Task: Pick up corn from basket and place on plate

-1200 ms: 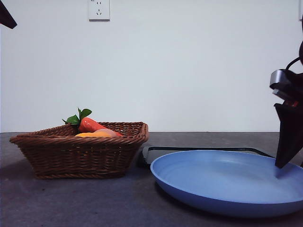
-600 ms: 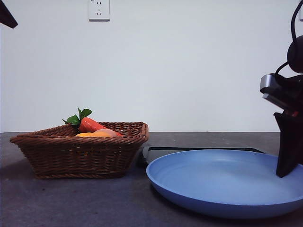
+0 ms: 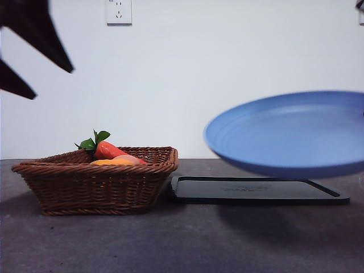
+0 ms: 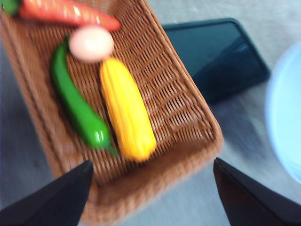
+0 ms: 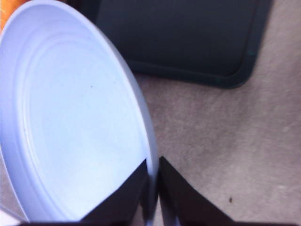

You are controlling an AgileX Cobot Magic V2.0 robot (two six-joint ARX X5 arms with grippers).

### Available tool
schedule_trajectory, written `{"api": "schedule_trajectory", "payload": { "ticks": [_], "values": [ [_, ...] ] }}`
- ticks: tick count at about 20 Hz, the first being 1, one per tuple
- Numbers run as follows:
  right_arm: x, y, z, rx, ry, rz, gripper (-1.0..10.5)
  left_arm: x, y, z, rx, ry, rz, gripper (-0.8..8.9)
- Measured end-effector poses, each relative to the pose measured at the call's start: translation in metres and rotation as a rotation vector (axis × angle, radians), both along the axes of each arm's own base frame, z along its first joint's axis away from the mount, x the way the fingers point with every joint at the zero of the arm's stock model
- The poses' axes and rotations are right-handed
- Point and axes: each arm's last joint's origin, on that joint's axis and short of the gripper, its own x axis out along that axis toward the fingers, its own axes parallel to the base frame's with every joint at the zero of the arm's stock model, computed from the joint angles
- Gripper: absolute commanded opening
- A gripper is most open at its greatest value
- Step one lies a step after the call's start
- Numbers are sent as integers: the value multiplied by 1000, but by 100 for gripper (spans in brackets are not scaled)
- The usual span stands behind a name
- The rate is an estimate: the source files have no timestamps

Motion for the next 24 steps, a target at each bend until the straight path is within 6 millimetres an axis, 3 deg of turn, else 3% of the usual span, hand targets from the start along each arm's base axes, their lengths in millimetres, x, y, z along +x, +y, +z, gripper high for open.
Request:
{"api": "schedule_trajectory", "payload": {
  "ticks": [6, 11, 16, 24],
  "values": [
    [-10, -5, 10, 3, -54, -23, 2, 64, -42, -9, 104, 89, -20, 400],
    [-10, -5, 10, 3, -54, -24, 2, 101, -76, -27, 219, 134, -35, 401],
    [-10, -5, 10, 3, -54, -24, 2, 124, -93, -54, 314, 184, -38, 401],
    [-9, -5, 10, 3, -61, -24, 2, 133, -100, -82, 352, 242, -54, 400]
  ]
}}
